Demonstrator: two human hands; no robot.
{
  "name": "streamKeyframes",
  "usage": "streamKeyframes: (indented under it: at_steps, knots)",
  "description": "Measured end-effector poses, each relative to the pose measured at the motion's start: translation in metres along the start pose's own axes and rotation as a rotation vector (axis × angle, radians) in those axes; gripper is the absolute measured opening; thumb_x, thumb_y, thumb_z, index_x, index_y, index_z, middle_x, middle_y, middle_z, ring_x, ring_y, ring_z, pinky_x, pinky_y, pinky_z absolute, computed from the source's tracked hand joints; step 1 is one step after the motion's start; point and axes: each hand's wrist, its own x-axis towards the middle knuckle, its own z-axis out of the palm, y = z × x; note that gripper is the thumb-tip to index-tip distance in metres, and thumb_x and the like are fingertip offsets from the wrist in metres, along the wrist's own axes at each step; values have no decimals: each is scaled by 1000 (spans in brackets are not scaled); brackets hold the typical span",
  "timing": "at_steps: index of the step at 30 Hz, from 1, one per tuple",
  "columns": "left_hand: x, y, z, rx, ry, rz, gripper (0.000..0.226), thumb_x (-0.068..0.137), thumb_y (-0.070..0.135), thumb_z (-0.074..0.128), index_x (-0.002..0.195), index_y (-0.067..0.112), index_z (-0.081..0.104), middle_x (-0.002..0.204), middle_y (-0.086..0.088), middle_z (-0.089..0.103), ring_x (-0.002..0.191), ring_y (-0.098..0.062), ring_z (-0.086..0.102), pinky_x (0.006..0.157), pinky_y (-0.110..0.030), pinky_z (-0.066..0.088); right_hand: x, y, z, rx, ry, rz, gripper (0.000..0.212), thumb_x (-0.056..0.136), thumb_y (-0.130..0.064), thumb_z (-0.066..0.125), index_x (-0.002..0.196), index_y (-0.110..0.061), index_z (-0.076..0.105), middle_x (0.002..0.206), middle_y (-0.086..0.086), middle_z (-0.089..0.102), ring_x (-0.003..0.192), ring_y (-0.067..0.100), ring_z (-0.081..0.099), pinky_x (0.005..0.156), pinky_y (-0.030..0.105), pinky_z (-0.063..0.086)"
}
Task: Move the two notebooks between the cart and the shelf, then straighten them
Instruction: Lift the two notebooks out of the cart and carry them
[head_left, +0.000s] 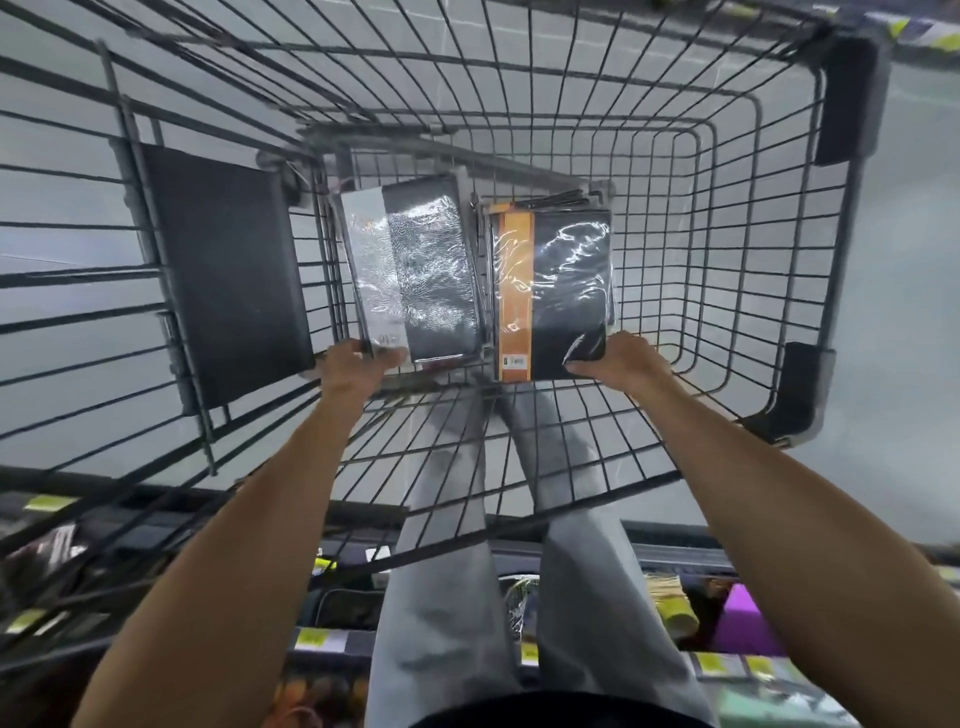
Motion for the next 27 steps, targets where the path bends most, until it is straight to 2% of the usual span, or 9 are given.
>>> streamKeyframes:
  at_steps: [3, 5, 7, 10, 14, 17, 21, 23, 27]
  knots:
    - [19, -25, 0, -53, -60, 18, 43, 56, 51, 90, 81, 24, 67, 102, -12, 75, 97, -34, 72, 92, -50, 57, 2, 4, -1, 27, -10, -43, 65, 68, -71, 72, 102, -16, 67, 88, 1, 65, 89, 23, 62, 84, 38, 55]
    - [32, -39, -1, -122, -72, 2, 70, 39, 65, 85, 87, 17, 68, 100, -13, 75, 98, -35, 72, 93, -51, 56, -1, 5, -3, 32, -13, -61, 62, 69, -71, 72, 96, -16, 68, 80, 0, 62, 84, 21, 62, 81, 37, 56]
    - [23, -34, -7, -180, -88, -8, 88, 36, 66, 89, 100, 10, 67, 97, -12, 75, 96, -33, 72, 95, -50, 55, -8, 5, -6, 60, -14, -75, 54, 74, -68, 70, 88, -16, 66, 73, -2, 60, 78, 19, 61, 76, 33, 54]
    - [-6, -15, -16, -356, -141, -55, 55, 69, 27, 90, 109, 2, 61, 91, -15, 72, 84, -27, 70, 92, -48, 57, -20, 7, -14, 73, -24, -72, 50, 84, -61, 64, 80, -11, 65, 77, 7, 70, 80, 24, 67, 80, 35, 56]
    - [-29, -8, -23, -600, -225, -102, 23, 81, -1, 76, 96, 3, 59, 110, -21, 71, 92, -27, 74, 84, -33, 61, -32, 13, -22, 238, 3, -55, 41, 89, -43, 69, 85, -2, 68, 91, 16, 75, 82, 29, 73, 83, 42, 59]
    - [-41, -8, -29, -739, -233, -93, 25, 78, -5, 76, 83, 10, 56, 112, -22, 72, 99, -33, 74, 93, -36, 57, -45, 13, -28, 315, 21, -58, 29, 87, -36, 72, 78, -9, 65, 92, 10, 73, 73, 25, 70, 81, 42, 60]
    - [-60, 3, -41, -834, -267, -67, 27, 82, -1, 74, 101, 10, 58, 115, -17, 72, 95, -28, 75, 82, -32, 61, -67, 6, -38, 465, 68, -35, 31, 85, -26, 76, 101, -1, 68, 102, 10, 70, 82, 25, 71, 86, 44, 59]
    - [-75, 10, -48, -831, -287, -35, 23, 86, 4, 73, 105, 7, 60, 115, -14, 72, 98, -25, 75, 86, -31, 59, -78, 0, -44, 467, 113, -58, 29, 84, -27, 76, 99, -3, 70, 104, 9, 70, 90, 25, 72, 87, 42, 58]
    - [-94, 21, -60, -872, -259, 36, 27, 85, 10, 75, 109, 5, 64, 119, -15, 70, 102, -24, 73, 88, -29, 58, -106, -16, -57, 557, 221, -104, 25, 86, -25, 75, 103, -6, 72, 99, 7, 74, 80, 22, 73, 86, 39, 59]
